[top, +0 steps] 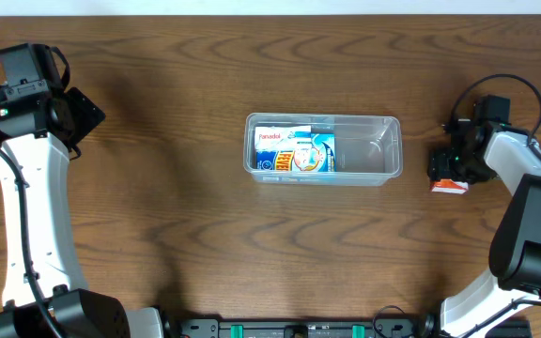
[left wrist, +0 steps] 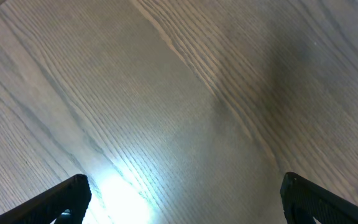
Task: Pack container
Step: 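Move right gripper to the red Panadol box and grasp it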
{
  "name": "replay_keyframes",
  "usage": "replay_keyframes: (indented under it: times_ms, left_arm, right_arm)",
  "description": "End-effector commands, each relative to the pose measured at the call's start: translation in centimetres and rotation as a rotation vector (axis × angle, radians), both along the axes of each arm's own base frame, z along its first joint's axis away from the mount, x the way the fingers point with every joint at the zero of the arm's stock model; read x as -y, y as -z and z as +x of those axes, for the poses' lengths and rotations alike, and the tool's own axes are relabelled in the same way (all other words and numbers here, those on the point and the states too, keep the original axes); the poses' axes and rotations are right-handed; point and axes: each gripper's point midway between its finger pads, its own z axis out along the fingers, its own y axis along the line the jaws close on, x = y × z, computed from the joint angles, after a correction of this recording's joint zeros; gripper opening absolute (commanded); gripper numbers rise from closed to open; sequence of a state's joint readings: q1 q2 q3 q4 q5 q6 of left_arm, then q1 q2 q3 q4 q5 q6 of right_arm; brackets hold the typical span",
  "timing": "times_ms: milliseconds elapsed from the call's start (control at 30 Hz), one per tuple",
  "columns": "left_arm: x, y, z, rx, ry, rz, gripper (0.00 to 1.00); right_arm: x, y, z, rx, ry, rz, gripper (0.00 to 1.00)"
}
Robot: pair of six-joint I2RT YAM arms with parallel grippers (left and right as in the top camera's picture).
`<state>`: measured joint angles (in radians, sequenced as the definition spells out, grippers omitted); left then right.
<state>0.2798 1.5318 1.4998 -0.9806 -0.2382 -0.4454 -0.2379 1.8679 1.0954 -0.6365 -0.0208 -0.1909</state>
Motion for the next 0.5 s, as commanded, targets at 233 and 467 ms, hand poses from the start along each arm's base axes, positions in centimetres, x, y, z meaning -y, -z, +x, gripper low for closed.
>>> replay_keyframes:
  times_ms: [233,467]
  left_arm:
    - [-0.2,0.0,0.1,-0.001,-0.008,-0.001,0.98]
    - [-0.2,0.0,0.1,-0.001,-0.008,-0.001,0.98]
  right_arm:
    - [-2.3,-6.4,1.6,0.163,-0.040,-0.027,0.64]
    - [-4.6,-18.3,2.4,0.501,-0.006,-0.014,0.62]
